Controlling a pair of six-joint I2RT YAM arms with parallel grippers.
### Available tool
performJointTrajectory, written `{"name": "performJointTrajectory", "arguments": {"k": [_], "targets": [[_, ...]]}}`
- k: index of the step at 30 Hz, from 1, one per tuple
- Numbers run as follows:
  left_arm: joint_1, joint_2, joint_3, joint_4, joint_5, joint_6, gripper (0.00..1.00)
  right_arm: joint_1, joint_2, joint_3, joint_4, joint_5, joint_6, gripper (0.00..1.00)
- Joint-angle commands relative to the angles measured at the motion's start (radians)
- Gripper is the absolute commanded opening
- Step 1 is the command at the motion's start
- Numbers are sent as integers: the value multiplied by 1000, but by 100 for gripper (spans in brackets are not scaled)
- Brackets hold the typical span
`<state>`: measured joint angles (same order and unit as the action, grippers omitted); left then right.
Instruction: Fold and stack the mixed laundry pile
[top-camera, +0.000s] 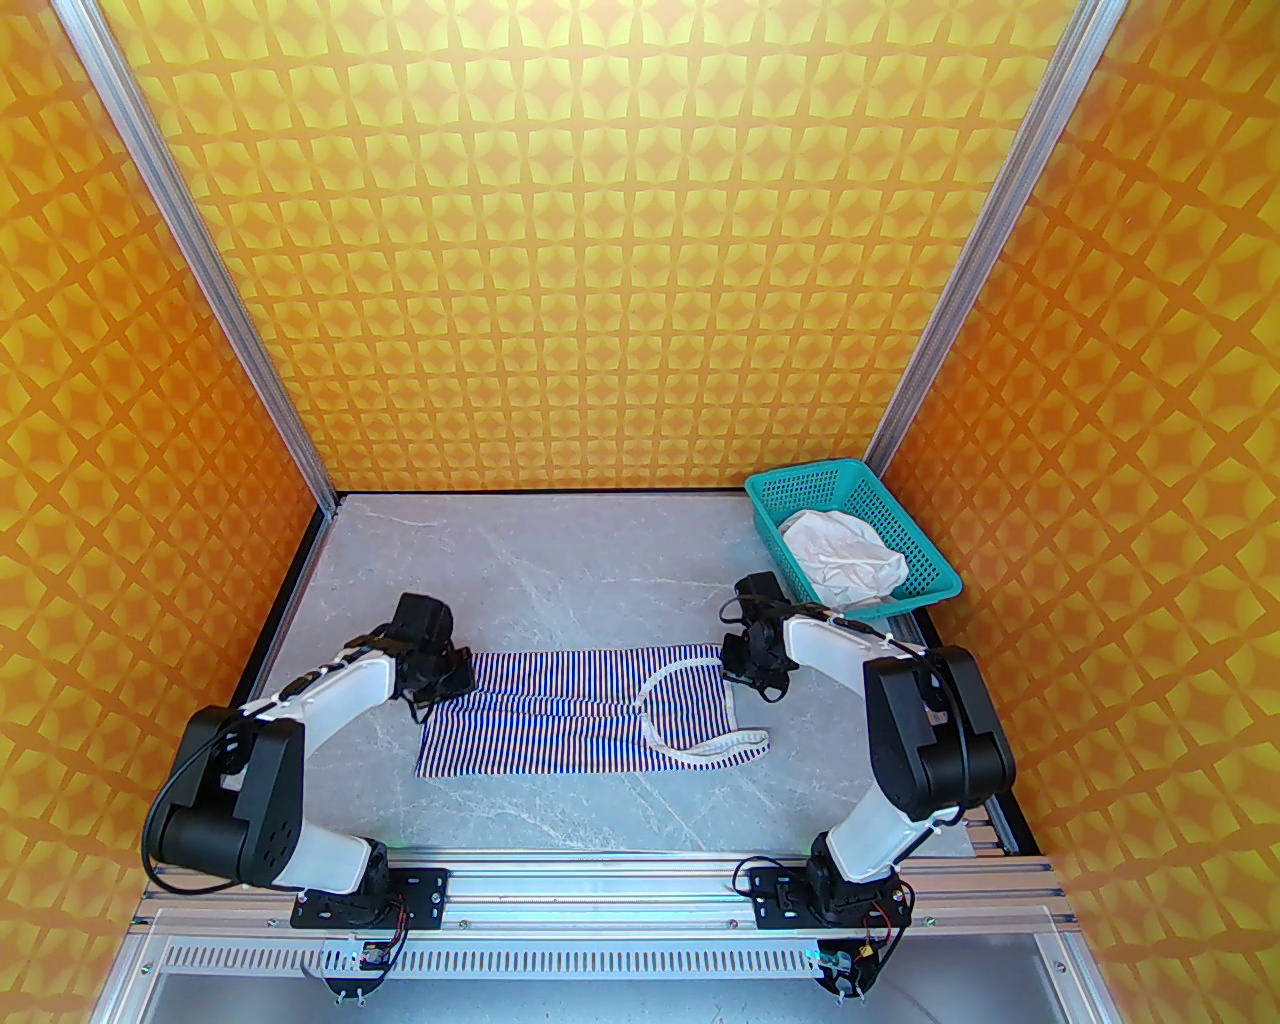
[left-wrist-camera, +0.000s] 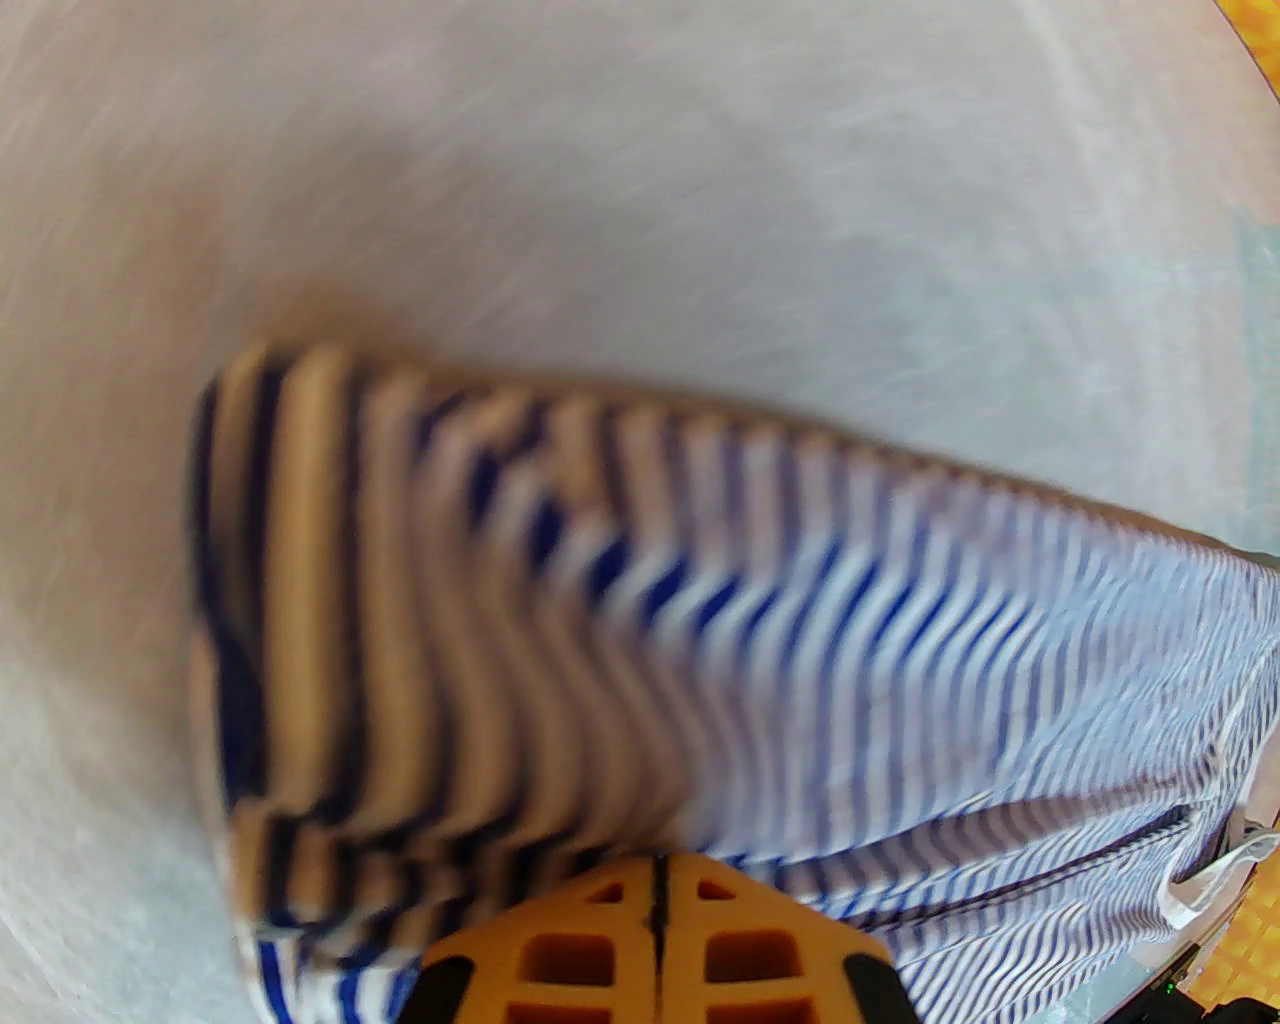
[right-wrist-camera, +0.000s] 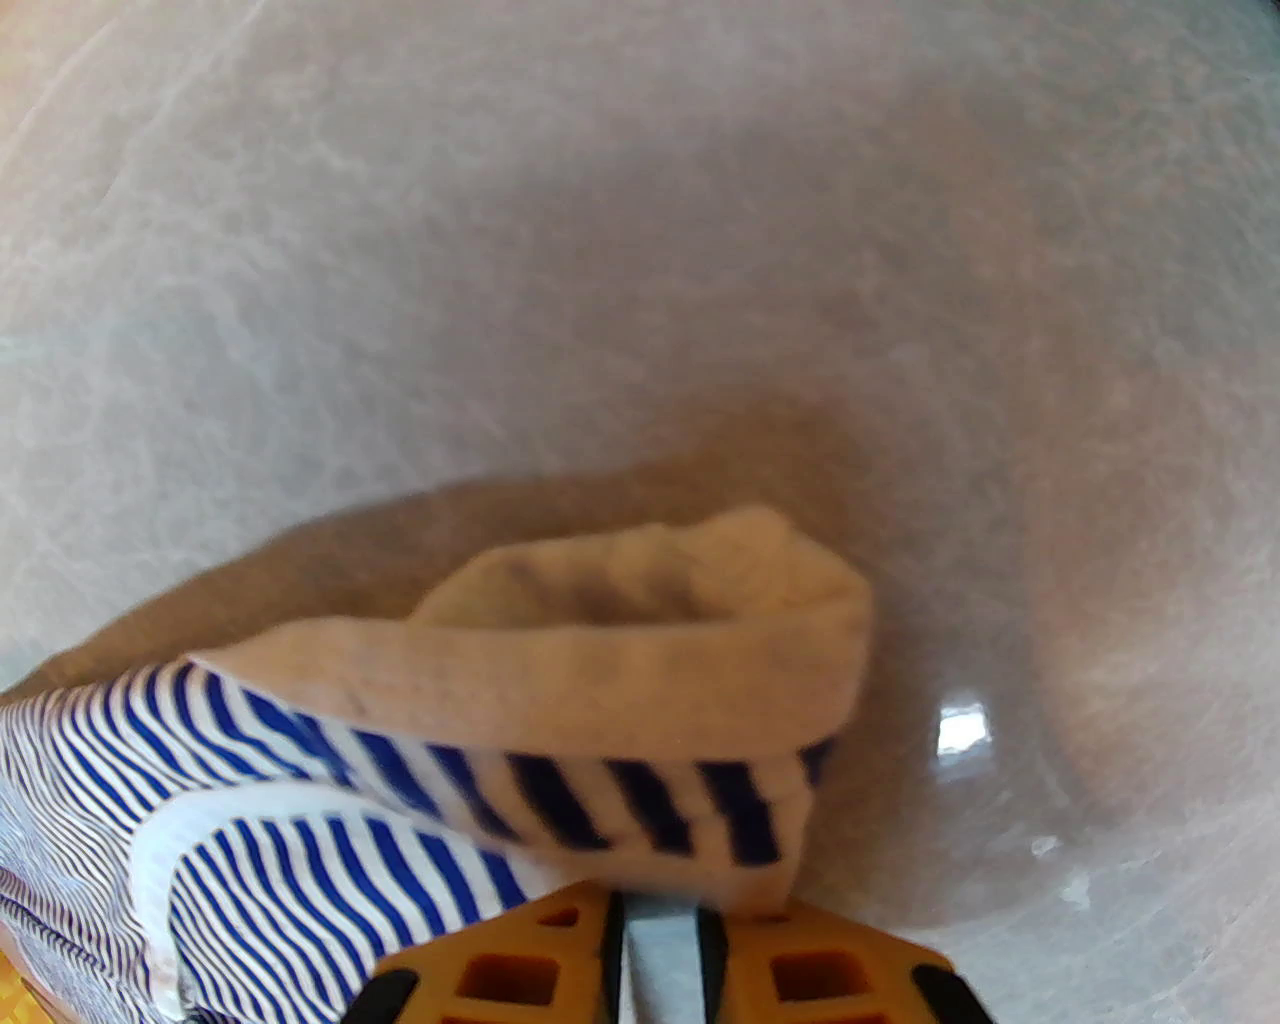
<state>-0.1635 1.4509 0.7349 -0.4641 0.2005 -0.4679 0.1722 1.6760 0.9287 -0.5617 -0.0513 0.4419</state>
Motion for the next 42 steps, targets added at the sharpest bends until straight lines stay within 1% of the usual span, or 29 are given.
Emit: {"name": "performJointTrajectory", "arguments": {"k": [1, 4, 6, 8, 9, 10, 12, 15, 17, 18, 20, 21, 23, 25, 28, 29, 32, 35, 38, 39, 40, 42], "targets": [[26, -61, -39, -14, -41, -14, 8, -3, 1, -15, 14, 5, 13, 23], [44, -104, -51, -46, -54, -16, 8, -3, -13, 2, 0, 8, 11, 23], [52, -148, -56, -72, -84, -21, 8, -4, -41, 16, -24, 16, 4, 25], [66, -182, -58, -94, -97, -27, 10, -3, -79, 25, -50, 18, -6, 27], [68, -197, -58, -99, -96, -26, 15, -3, -104, 28, -63, 7, -14, 28], [68, -204, -54, -102, -96, -27, 24, -2, -127, 30, -75, -2, -17, 29], [68, -197, -47, -98, -97, -27, 33, 4, -173, 23, -80, -47, -13, 30], [68, -156, -32, -83, -97, -17, 38, 35, -213, 17, -80, -90, 0, 31], [68, -110, -17, -57, -96, -21, 38, 69, -226, 19, -73, -98, 16, 32], [69, -87, -10, -43, -86, -25, 37, 90, -225, 21, -67, -106, 25, 32], [68, -52, 0, -17, -73, -35, 32, 111, -219, 19, -51, -122, 39, 32], [68, -38, 1, -9, -71, -37, 29, 121, -213, 14, -41, -125, 46, 32], [68, -31, 1, -8, -72, -32, 19, 130, -207, 1, -23, -135, 59, 32], [68, -54, -8, -15, -77, -22, 10, 130, -204, -15, -7, -143, 64, 33], [68, -113, -28, -29, -98, -1, 2, 131, -202, -26, 1, -133, 67, 33], [68, -131, -34, -33, -99, 3, 0, 130, -203, -30, 4, -135, 73, 33], [68, -177, -55, -42, -99, 2, 0, 131, -215, -57, 27, -156, 98, 33], [68, -227, -89, -50, -98, -29, 0, 137, -233, -97, 58, -194, 127, 33], [68, -279, -131, -69, -98, -68, 0, 151, -241, -121, 68, -206, 139, 33], [68, -288, -139, -88, -99, -87, 9, 156, -240, -127, 72, -208, 143, 33], [68, -292, -147, -106, -98, -106, 25, 162, -238, -132, 75, -209, 149, 33], [68, -297, -156, -137, -97, -129, 33, 172, -240, -142, 80, -209, 157, 33]]}}
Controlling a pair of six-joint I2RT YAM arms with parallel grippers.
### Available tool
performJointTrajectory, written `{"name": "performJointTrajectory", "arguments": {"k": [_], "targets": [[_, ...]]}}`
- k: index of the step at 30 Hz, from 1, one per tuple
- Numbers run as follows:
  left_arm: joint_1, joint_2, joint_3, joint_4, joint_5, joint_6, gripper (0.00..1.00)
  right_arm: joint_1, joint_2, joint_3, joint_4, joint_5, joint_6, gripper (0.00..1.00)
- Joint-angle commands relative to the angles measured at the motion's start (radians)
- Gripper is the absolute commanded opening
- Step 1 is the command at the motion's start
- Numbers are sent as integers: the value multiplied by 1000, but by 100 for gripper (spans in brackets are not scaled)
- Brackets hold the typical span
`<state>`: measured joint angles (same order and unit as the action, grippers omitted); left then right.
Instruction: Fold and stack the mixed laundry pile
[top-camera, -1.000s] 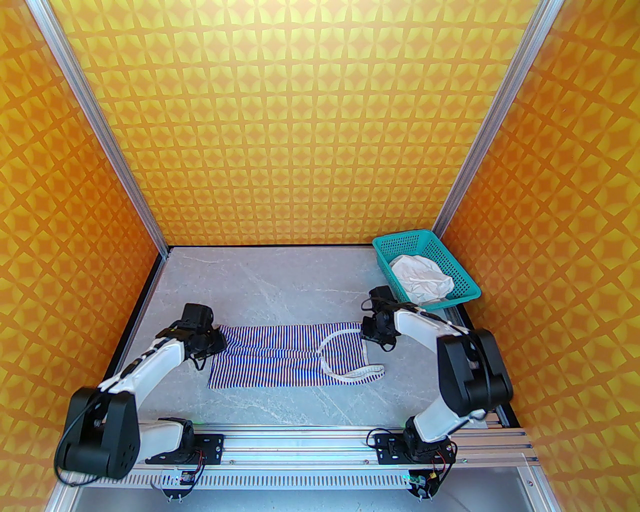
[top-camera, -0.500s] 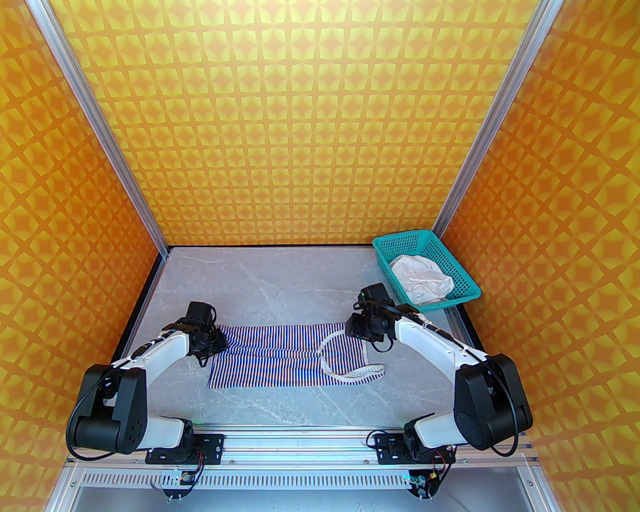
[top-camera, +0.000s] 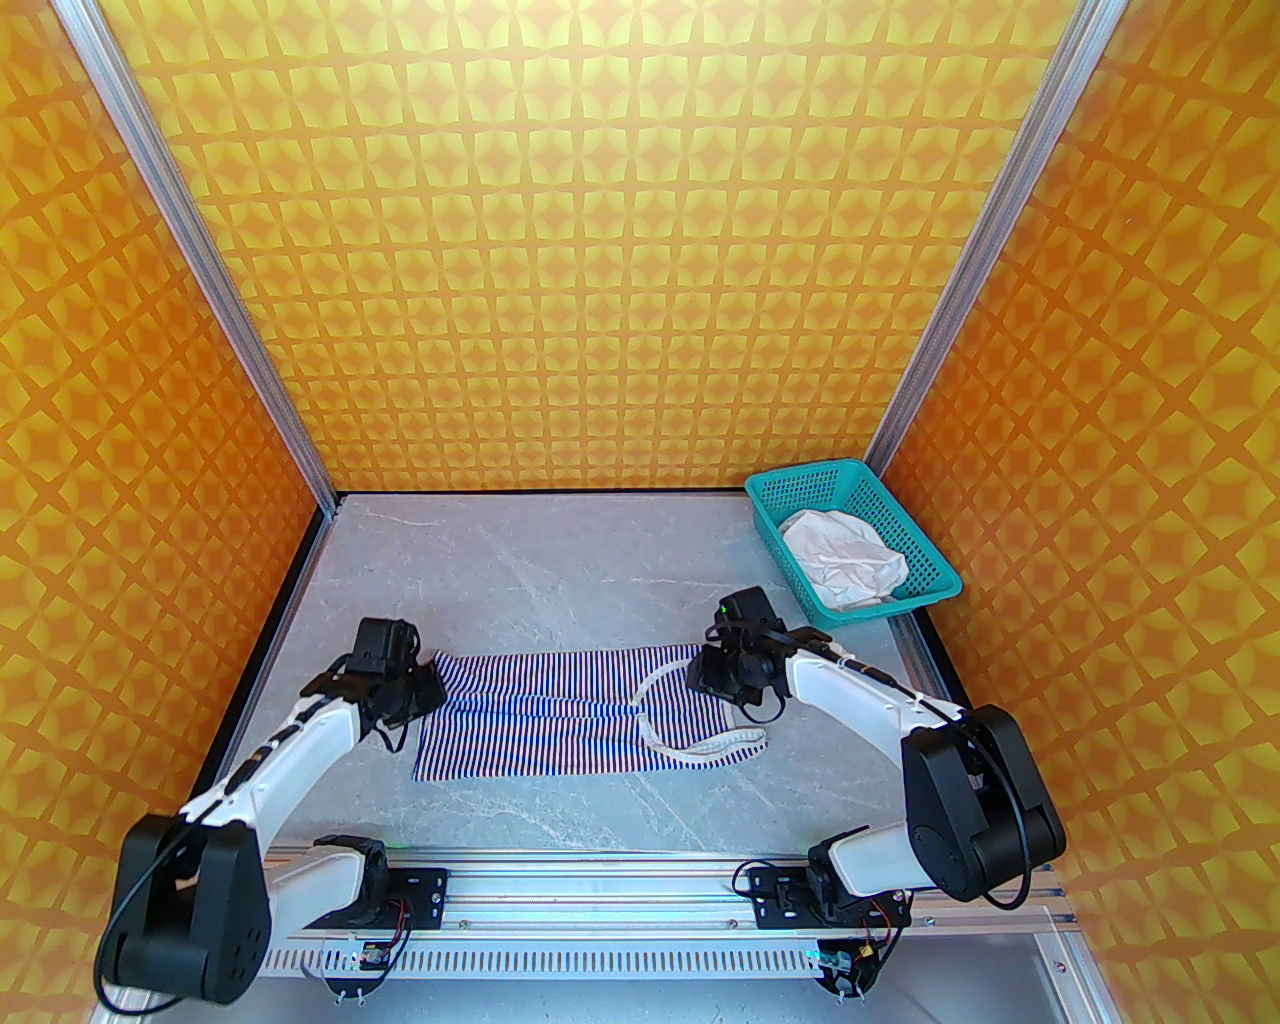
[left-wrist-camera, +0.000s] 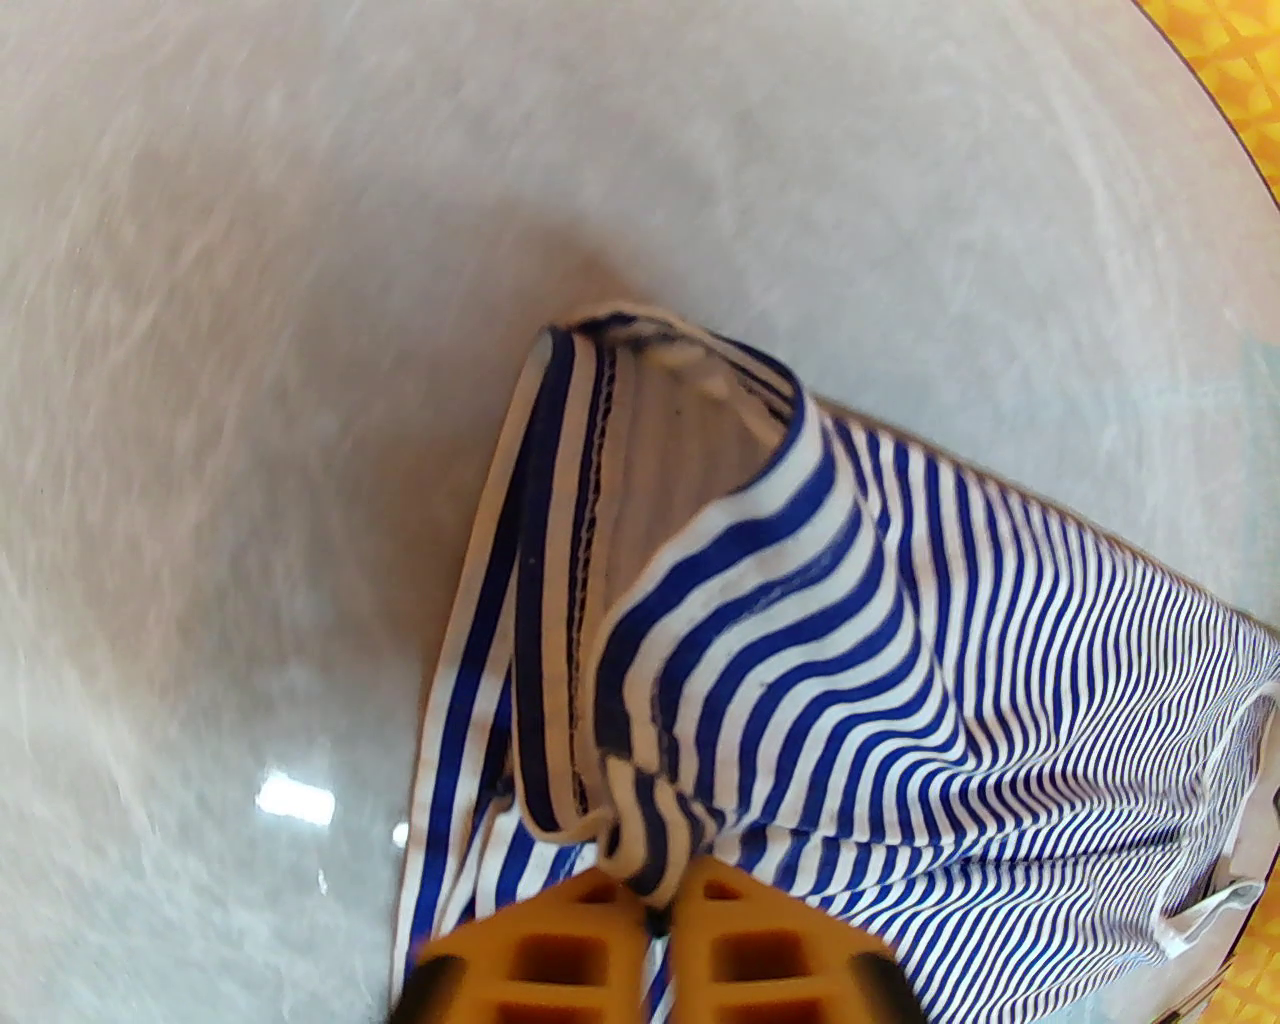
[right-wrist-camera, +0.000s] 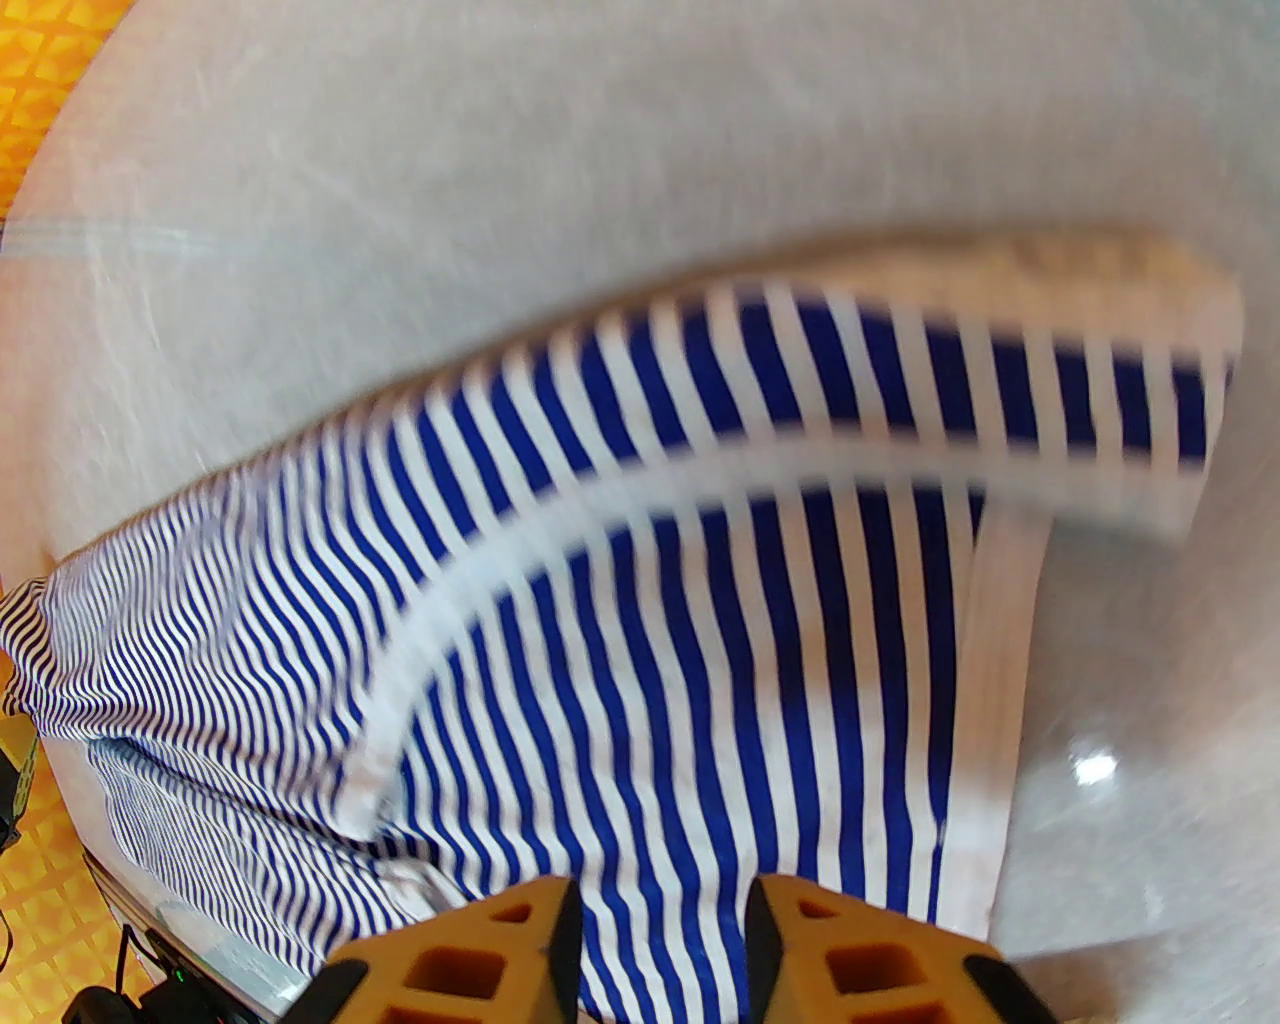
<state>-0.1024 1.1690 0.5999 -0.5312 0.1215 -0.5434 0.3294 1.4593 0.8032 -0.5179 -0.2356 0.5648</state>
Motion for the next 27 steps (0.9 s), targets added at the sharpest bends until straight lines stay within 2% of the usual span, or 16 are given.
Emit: {"name": "performJointTrajectory", "arguments": {"k": [1, 3, 6, 8, 10, 12, 15, 19, 23, 27], "targets": [[7, -27, -25, -80, -19, -63, 37, 18, -24, -21, 39, -23, 37, 33], [7, -82, -28, -108, -19, -84, 43, 20, -30, -22, 34, -22, 43, 33], [8, -171, -3, -169, -47, -93, 42, 25, -41, -5, 13, -13, 40, 33], [7, -212, 34, -217, -86, -67, 38, 34, -48, 10, -5, -6, 40, 33], [3, -213, 77, -208, -65, -14, 31, 62, -56, 23, -14, 3, 49, 33], [-1, -149, 130, -161, 28, 54, 26, 107, -51, 43, -20, 16, 68, 33], [-45, 34, 215, -93, 136, 123, 14, 193, -9, 78, -11, 22, 121, 33], [-63, 235, 254, -6, 155, 150, 0, 271, 92, 118, 21, 44, 191, 31], [-62, 365, 230, 44, 149, 137, 0, 270, 186, 158, 17, 128, 205, 28], [-53, 382, 133, 106, 142, 50, 0, 257, 302, 262, -28, 200, 167, 28]]}}
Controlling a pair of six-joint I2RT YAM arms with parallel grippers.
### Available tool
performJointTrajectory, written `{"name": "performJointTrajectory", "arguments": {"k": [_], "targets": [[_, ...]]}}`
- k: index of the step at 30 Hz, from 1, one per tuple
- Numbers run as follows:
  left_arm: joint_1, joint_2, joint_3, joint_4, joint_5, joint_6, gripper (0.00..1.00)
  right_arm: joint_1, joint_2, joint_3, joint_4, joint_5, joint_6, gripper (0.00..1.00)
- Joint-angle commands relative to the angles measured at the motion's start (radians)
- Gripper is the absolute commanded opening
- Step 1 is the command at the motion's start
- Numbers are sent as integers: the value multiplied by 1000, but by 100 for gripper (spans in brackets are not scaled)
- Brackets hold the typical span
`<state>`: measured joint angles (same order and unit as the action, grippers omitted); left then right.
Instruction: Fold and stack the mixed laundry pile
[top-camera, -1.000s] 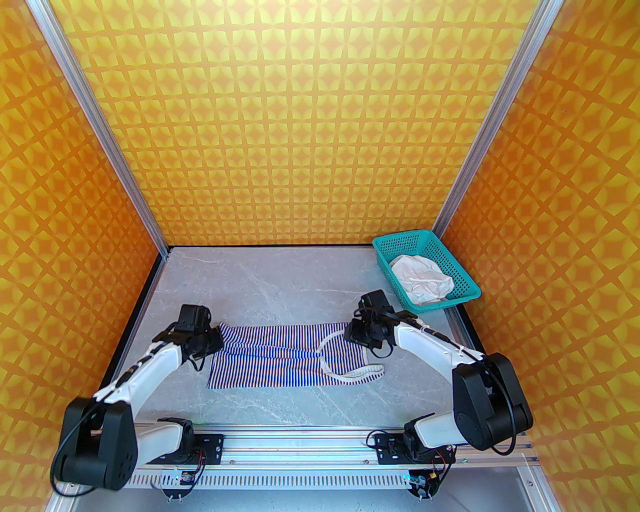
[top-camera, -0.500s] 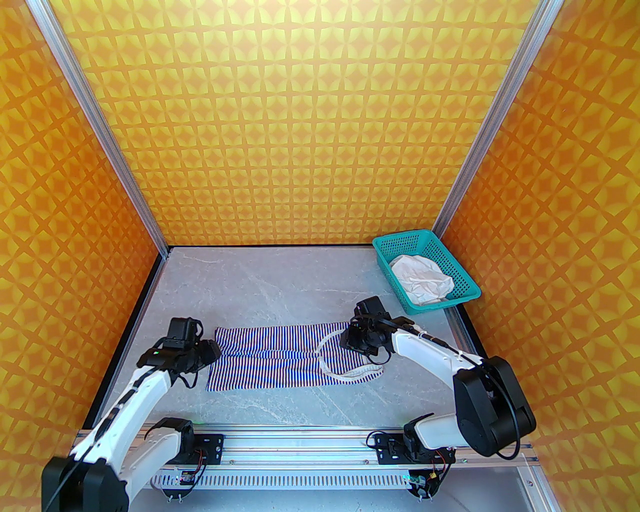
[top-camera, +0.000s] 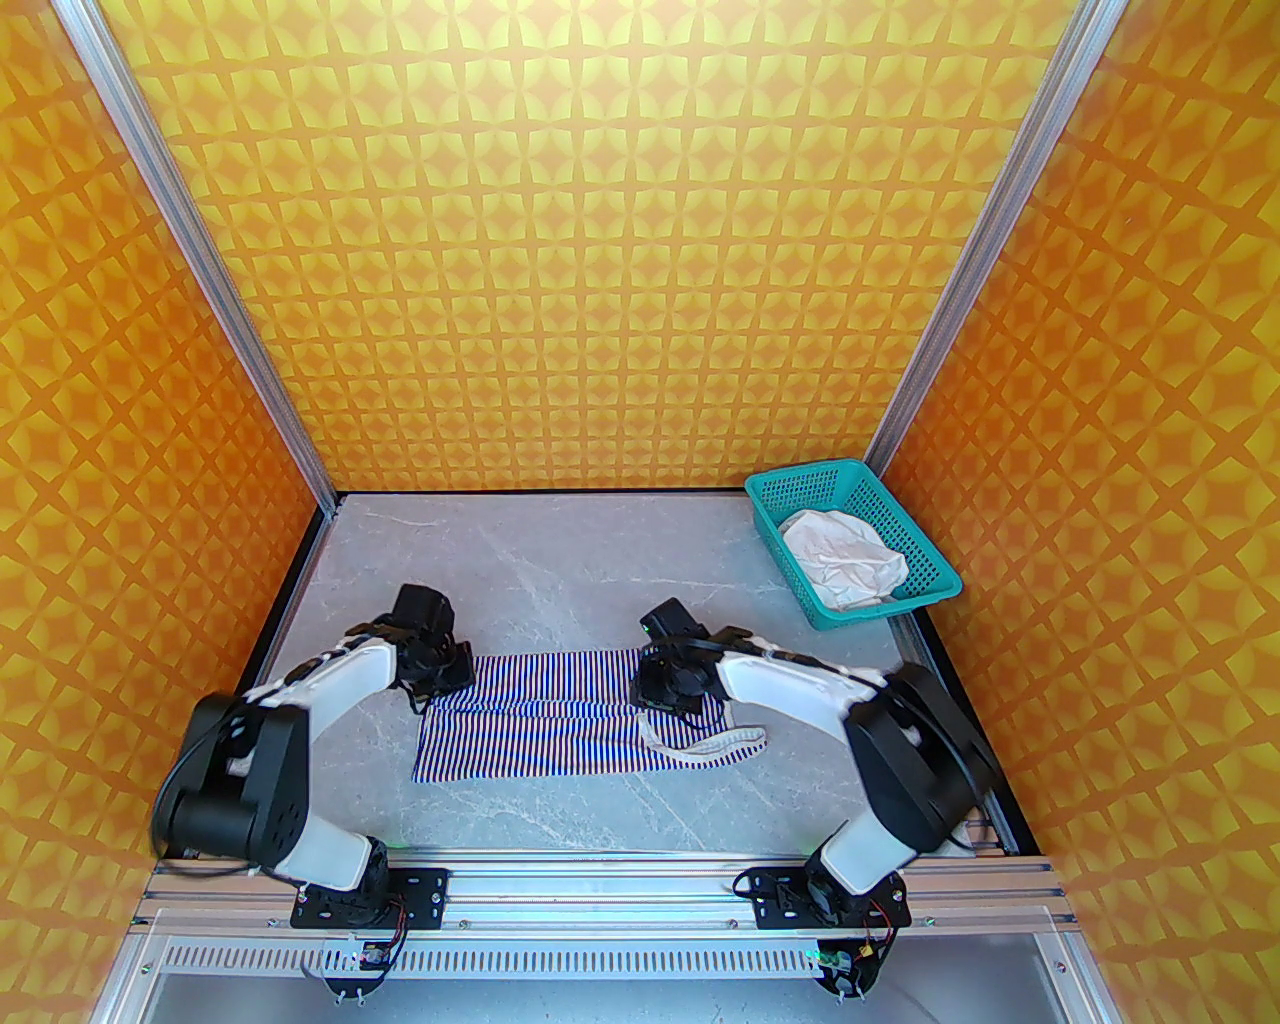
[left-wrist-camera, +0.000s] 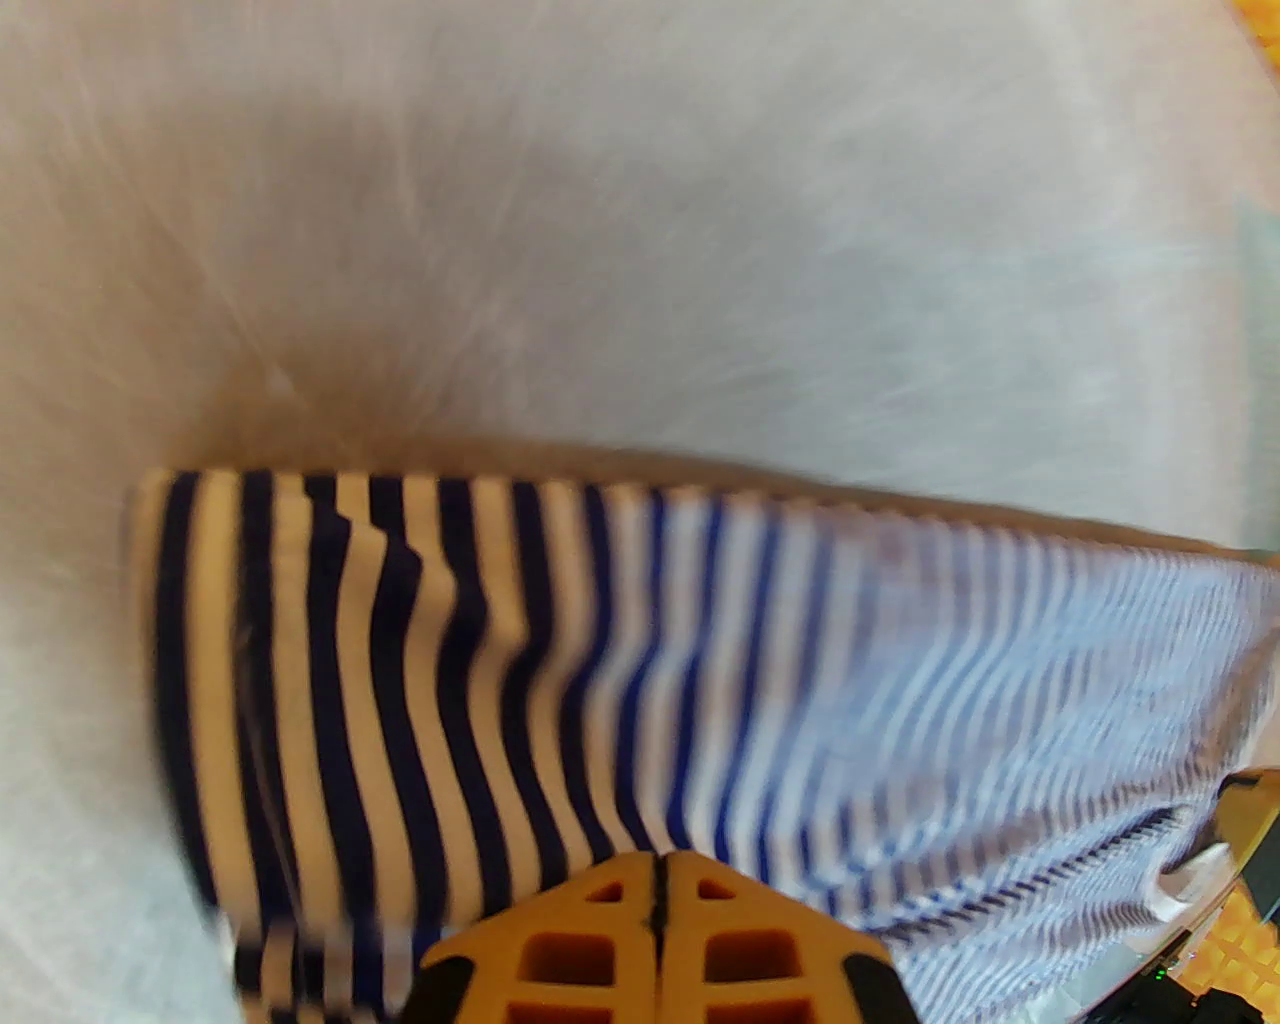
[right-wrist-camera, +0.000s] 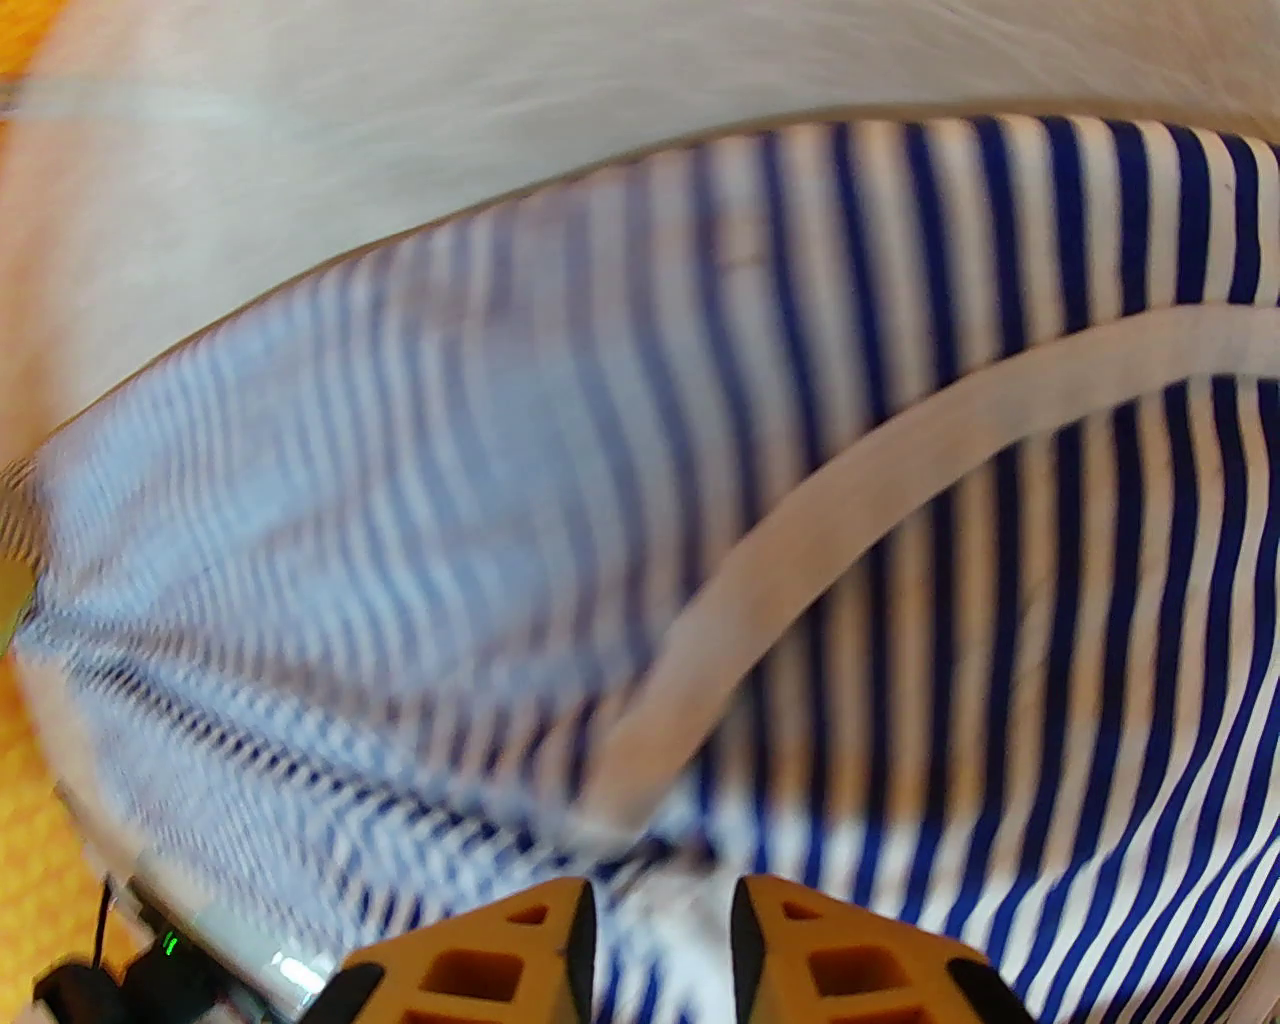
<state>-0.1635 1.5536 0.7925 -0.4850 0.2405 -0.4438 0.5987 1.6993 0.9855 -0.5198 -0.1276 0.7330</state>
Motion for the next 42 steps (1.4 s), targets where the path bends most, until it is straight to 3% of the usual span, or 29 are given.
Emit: {"name": "performJointTrajectory", "arguments": {"k": [1, 11, 20, 23, 27, 30, 38, 42], "targets": [[7, -8, -83, 72, 23, -69, 0, -22, 96, 102, -32, 95, -9, 28], [-44, -86, -287, 131, 31, -277, 0, -104, 474, 490, -127, 41, -96, 27], [-354, -266, -341, 45, 32, -521, 0, -132, 782, 975, -334, -12, -215, 33], [-397, -351, -325, -43, 18, -538, 1, -135, 800, 1066, -386, -54, -260, 33], [-396, -438, -225, -210, -45, -452, 5, -135, 667, 1046, -392, -38, -282, 36], [-391, -413, -103, -283, -63, -347, 6, -137, 554, 1022, -404, -12, -300, 41], [-327, -116, 171, -291, -48, 29, 1, -170, 301, 758, -330, 43, -281, 42], [-325, 47, 231, -273, -42, 131, 0, -221, 245, 608, -296, 74, -285, 34]]}}
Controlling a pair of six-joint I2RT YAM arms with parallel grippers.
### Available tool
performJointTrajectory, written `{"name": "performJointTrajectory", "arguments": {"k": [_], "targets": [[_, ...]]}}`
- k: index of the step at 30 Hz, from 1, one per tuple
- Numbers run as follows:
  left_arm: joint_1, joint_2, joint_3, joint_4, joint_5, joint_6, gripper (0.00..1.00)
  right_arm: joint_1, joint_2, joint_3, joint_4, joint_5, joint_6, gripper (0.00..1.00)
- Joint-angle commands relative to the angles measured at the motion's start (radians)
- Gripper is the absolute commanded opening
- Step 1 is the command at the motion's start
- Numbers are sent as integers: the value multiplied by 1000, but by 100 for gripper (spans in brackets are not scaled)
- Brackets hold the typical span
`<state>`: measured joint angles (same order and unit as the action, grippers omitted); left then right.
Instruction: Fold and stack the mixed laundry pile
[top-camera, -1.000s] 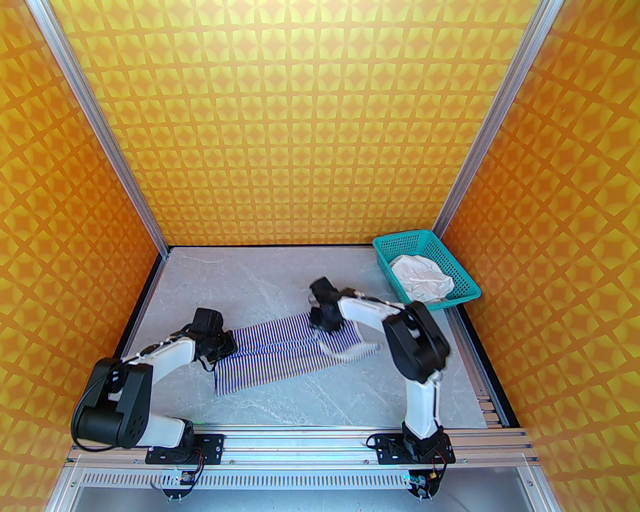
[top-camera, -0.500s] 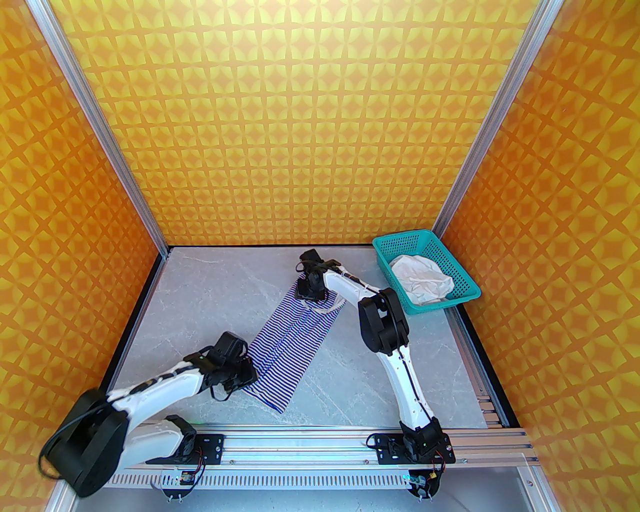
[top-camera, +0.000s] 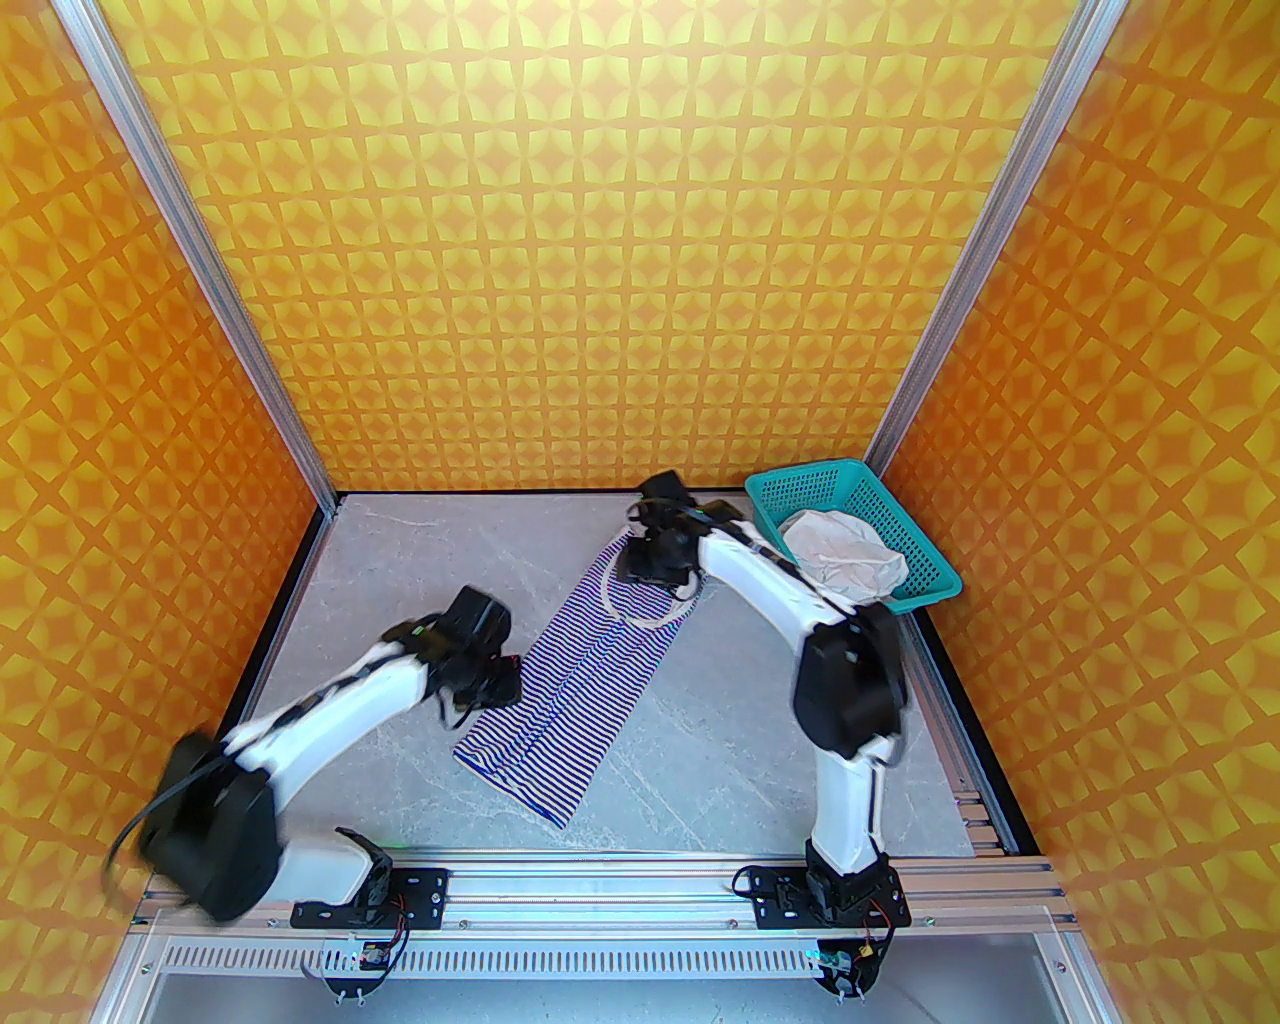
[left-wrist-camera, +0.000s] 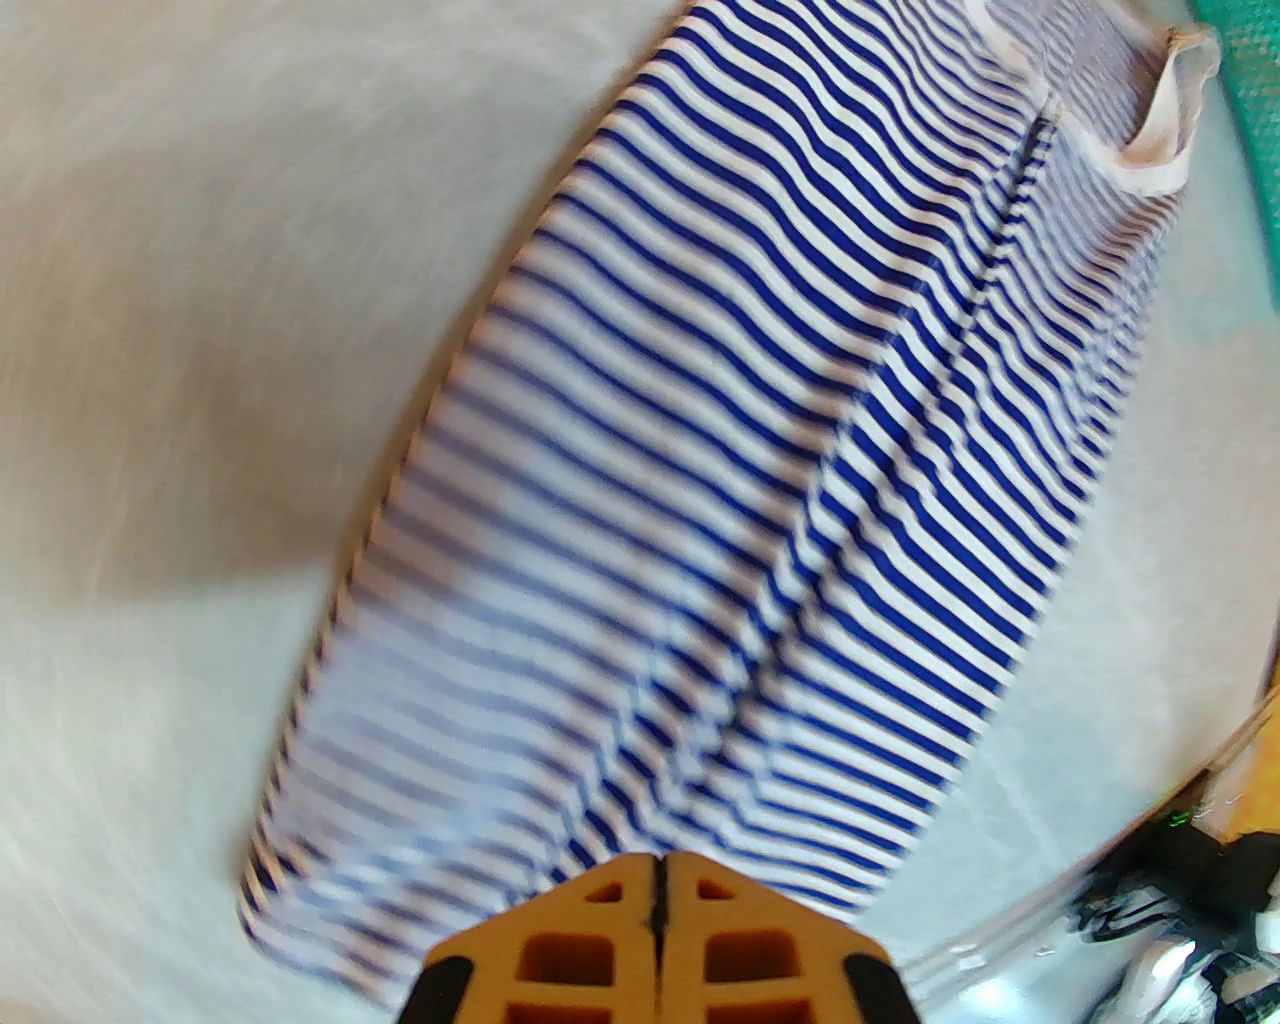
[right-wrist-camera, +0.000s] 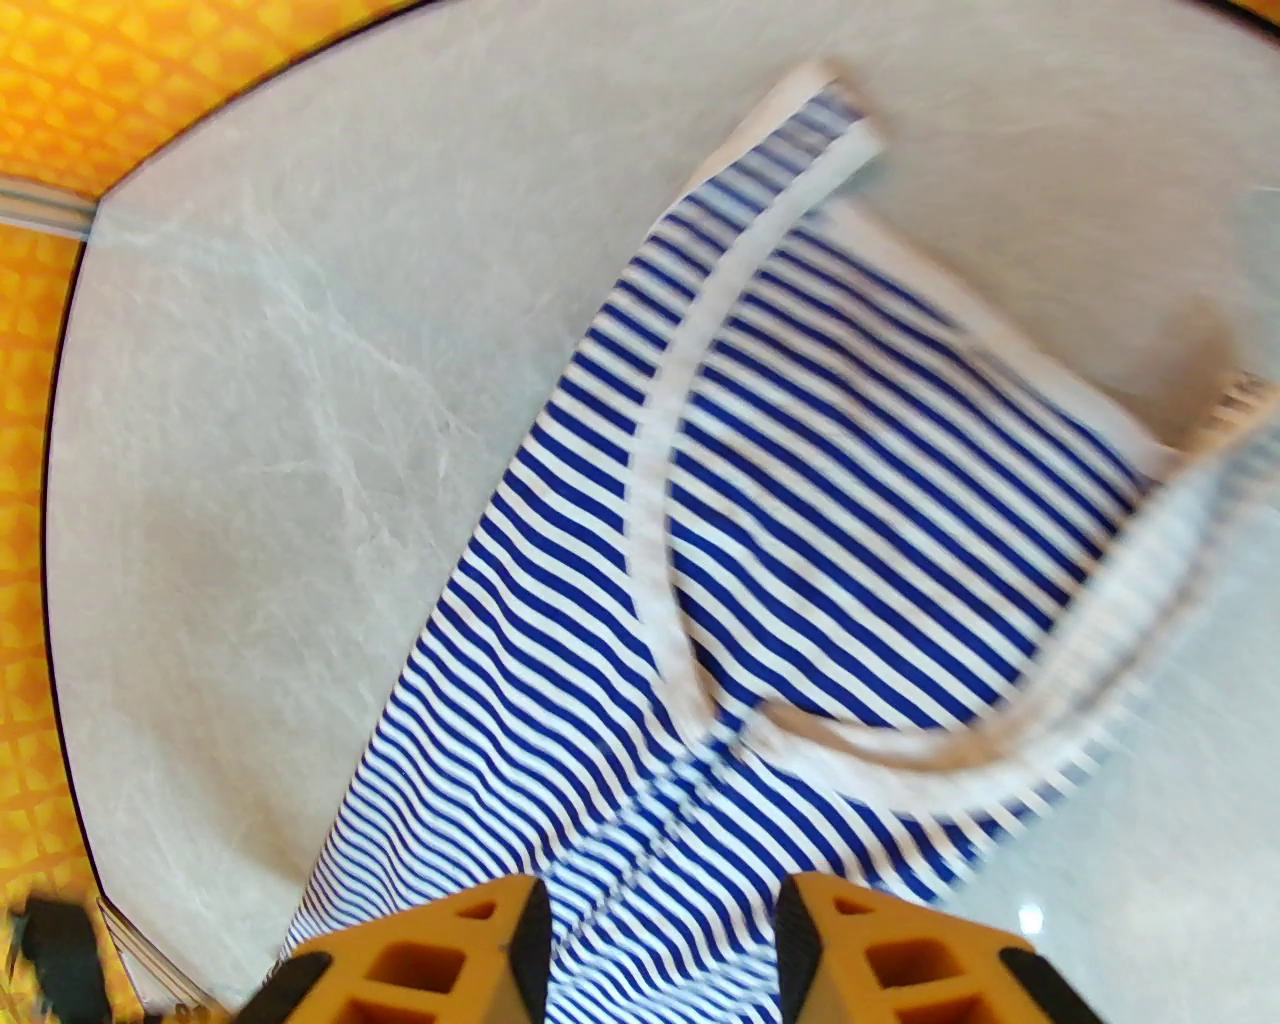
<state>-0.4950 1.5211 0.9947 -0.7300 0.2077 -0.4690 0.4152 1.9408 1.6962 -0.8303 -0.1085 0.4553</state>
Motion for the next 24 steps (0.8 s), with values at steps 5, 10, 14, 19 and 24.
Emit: {"name": "performJointTrajectory", "arguments": {"k": [5, 10, 14, 19, 24], "targets": [[-1, 163, -18, 39, 46, 148, 0, -105, 17, -175, 19, 105, -56, 27], [-27, 153, -106, 99, 72, 107, 0, -183, 76, -147, 32, 151, -81, 22], [-36, 153, -151, 129, 79, 83, 0, -215, 181, -39, 20, 132, -92, 15], [-49, 142, -188, 160, 93, 52, 0, -216, 312, 115, -5, 129, -89, 12], [-60, 139, -215, 188, 99, 28, 0, -217, 401, 231, 18, 52, -67, 10]]}}
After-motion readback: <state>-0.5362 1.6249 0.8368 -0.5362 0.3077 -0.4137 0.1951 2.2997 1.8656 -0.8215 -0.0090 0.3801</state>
